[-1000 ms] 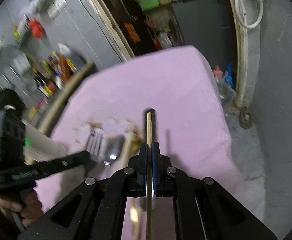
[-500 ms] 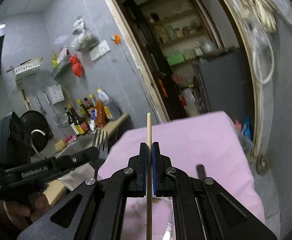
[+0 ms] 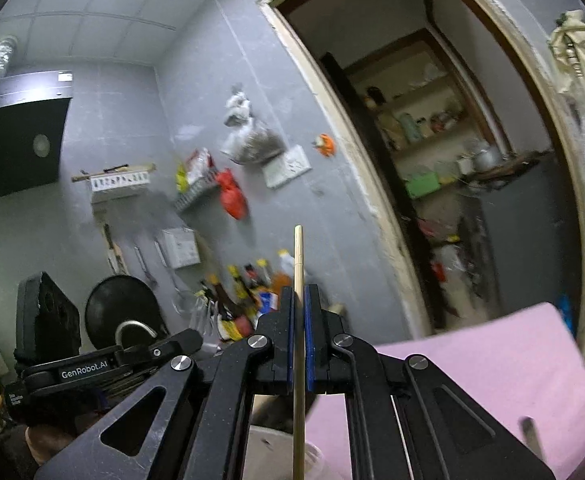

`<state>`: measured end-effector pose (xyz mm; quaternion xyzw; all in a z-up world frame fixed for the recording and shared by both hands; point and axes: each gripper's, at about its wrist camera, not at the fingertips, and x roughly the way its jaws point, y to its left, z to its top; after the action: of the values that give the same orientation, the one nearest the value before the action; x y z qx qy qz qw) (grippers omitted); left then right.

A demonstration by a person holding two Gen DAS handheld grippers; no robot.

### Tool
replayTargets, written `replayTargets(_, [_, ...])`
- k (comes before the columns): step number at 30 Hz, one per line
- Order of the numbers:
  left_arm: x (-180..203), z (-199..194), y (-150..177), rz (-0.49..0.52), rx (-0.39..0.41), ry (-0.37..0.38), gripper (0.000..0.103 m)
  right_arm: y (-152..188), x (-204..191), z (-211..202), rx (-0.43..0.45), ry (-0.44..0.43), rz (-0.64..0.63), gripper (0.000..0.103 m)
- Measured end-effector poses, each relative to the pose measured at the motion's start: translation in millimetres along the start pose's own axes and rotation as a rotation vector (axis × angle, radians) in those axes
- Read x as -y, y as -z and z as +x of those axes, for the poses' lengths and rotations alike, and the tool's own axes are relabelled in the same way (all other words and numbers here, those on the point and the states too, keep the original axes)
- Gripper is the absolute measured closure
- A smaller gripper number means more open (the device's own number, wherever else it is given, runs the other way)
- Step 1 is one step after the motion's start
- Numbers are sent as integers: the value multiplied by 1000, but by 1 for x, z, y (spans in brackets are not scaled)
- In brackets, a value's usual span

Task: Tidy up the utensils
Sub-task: 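Lift both utensils over the white caddy and open both tools to drop them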

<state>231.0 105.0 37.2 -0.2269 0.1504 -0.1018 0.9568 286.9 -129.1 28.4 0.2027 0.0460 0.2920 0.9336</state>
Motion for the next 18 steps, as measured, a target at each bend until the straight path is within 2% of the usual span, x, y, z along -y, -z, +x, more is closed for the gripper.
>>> replayTargets(4, [-36,-12,-14,-48,68,-71,100,10,-12,27,29,-29,14,99])
replayTargets(8, [-64,-12,-14,-68,103,-137,100,25,-10,48,30,-23,25,99])
replayTargets(11, [-79,-9,-9,-75,117,-164,100,37,-6,59,26,-3,27,99])
replayTargets(18, [-95,8,7,-84,125,-168,100,57,-3,66,63,58,38,99])
